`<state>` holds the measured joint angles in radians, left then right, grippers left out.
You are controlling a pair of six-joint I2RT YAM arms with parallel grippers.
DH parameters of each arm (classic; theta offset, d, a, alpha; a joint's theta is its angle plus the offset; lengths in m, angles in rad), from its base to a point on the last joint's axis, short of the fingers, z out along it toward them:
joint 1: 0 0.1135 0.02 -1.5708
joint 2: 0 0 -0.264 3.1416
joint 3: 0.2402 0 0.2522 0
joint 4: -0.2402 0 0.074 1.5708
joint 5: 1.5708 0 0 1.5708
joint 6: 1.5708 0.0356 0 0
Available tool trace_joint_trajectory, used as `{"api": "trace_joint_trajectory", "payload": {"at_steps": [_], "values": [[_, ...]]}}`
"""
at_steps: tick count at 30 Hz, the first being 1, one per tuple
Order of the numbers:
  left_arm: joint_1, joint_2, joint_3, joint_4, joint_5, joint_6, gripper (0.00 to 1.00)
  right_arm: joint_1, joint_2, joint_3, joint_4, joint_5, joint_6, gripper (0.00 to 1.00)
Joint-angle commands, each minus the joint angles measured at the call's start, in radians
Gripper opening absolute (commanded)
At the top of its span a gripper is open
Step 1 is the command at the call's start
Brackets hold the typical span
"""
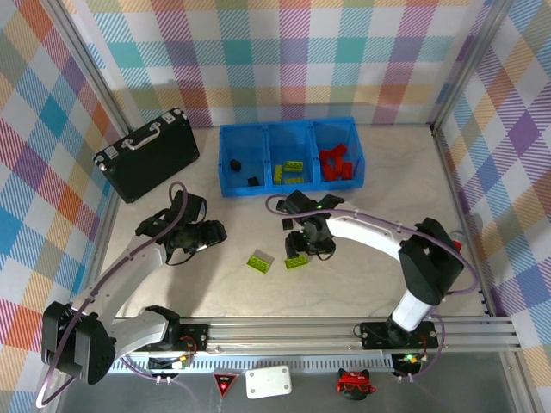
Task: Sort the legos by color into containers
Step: Pick up the lego from the bottom-center of the table.
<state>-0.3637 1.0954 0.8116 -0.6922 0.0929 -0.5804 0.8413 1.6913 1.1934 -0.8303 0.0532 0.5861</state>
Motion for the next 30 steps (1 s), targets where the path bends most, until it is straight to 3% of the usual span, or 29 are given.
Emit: {"api": "trace_joint_trajectory", "payload": {"at_steps": [1, 8, 12, 30], "values": [[-0.007, -0.027, -0.009, 0.0, -0.005, -0.008, 0.55, 0.034, 0.061, 0.058, -0.04, 0.014, -0.024, 0.76], [-0.007, -0.043, 0.003, -0.006, 0.002, -0.013, 0.55, 0.075, 0.154, 0.12, -0.072, 0.033, -0.045, 0.87], [-0.007, -0.041, 0.006, -0.007, 0.006, -0.015, 0.56, 0.082, 0.19, 0.128, -0.07, 0.03, -0.045, 0.89], [-0.009, -0.032, 0.001, -0.009, -0.004, -0.009, 0.56, 0.096, 0.241, 0.126, -0.064, 0.02, -0.033, 0.76]]}}
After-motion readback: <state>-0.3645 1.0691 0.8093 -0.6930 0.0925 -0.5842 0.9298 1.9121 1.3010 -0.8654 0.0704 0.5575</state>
